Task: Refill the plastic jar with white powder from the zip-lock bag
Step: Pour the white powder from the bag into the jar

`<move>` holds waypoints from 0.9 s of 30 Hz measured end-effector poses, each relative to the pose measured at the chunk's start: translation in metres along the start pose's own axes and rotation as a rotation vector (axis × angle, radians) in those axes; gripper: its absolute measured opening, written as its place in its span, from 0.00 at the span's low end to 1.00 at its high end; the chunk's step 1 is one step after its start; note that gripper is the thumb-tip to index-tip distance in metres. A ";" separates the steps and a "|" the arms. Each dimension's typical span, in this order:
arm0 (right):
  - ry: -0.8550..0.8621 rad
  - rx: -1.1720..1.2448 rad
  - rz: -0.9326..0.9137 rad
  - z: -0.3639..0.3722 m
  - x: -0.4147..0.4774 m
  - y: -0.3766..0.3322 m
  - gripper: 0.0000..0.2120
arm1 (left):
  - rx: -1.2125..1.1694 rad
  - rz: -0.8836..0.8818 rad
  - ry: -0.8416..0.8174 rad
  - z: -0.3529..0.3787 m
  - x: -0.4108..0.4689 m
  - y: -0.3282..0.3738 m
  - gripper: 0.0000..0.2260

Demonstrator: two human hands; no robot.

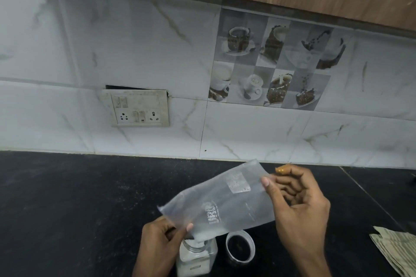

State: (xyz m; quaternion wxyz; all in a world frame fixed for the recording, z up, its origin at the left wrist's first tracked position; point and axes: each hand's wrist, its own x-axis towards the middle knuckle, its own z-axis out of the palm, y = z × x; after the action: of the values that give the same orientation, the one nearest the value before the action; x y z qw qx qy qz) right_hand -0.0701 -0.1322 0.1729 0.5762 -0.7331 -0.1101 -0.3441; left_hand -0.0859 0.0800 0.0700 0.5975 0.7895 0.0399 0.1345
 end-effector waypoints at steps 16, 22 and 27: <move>0.011 -0.013 -0.020 0.002 0.007 0.000 0.14 | 0.045 0.030 0.000 0.000 0.004 -0.006 0.13; 0.007 -0.029 -0.041 0.005 0.006 0.001 0.14 | 0.040 0.037 0.025 0.001 0.004 -0.007 0.17; -0.007 -0.055 -0.061 0.006 0.008 0.001 0.15 | 0.019 0.030 0.025 0.001 0.006 -0.009 0.18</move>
State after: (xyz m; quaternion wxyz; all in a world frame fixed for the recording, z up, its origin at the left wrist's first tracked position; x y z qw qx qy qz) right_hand -0.0609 -0.1286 0.1762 0.5445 -0.7462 -0.1251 -0.3619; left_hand -0.0793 0.0829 0.0623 0.5872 0.7940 0.0367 0.1528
